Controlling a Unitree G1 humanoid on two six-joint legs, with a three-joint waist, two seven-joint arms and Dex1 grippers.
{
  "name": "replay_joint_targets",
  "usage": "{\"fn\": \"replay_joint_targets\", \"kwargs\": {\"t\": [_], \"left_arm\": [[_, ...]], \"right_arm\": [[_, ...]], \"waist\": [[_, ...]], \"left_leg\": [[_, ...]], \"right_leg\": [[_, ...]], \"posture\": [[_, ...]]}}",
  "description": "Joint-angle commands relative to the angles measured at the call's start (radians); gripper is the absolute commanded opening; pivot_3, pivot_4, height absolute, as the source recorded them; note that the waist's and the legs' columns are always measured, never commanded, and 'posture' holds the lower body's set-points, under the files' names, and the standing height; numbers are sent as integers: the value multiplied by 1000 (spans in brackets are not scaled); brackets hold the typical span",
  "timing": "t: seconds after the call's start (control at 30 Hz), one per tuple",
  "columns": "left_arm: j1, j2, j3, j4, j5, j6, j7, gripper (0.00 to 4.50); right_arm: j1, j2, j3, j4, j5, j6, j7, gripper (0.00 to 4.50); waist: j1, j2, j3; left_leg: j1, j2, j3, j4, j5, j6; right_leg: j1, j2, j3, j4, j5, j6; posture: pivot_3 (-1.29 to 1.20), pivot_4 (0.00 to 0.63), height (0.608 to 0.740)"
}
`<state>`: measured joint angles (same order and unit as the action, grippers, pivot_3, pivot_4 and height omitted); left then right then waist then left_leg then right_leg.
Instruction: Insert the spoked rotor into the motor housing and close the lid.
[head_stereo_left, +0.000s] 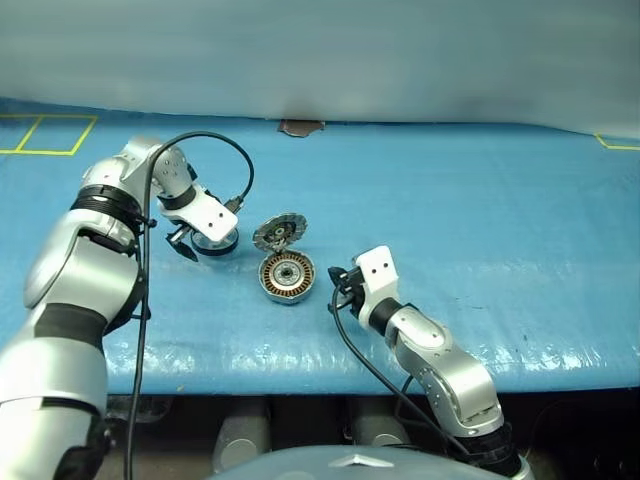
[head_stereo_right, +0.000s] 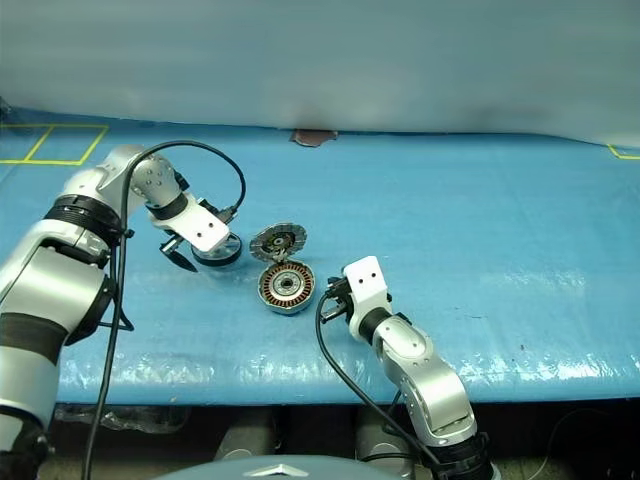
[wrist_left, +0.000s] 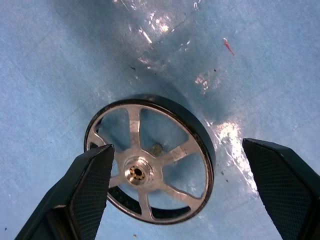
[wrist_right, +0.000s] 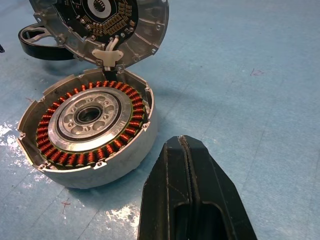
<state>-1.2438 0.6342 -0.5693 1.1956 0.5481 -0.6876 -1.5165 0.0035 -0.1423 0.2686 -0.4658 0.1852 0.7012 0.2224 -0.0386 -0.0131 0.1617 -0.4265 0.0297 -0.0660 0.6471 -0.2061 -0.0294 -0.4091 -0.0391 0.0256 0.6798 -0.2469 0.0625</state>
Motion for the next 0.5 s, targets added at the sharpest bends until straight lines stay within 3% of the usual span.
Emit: {"fn": "replay_joint_targets", "kwargs": {"t": [0.03,0.47,0.5], "left_arm": [[-49,5,28,-40,-30,59,-56,4467],[-62,-9,9,-38,12,149,51,4467],[-60,-14,9,-35,13,150,60,4083]], "right_arm": [[-5,5,0,-35,10,-5,7,0],[-3,-12,8,-41,6,9,20,0],[0,-13,7,-44,6,10,20,0]], "waist": [[0,0,0],[-1,0,0],[0,0,0]], "left_leg": [[0,0,0,0,0,0],[0,0,0,0,0,0],[0,0,0,0,0,0]], "right_leg": [[0,0,0,0,0,0],[0,0,0,0,0,0],[0,0,0,0,0,0]], "posture": [[0,150,740],[0,150,740],[0,150,740]]}}
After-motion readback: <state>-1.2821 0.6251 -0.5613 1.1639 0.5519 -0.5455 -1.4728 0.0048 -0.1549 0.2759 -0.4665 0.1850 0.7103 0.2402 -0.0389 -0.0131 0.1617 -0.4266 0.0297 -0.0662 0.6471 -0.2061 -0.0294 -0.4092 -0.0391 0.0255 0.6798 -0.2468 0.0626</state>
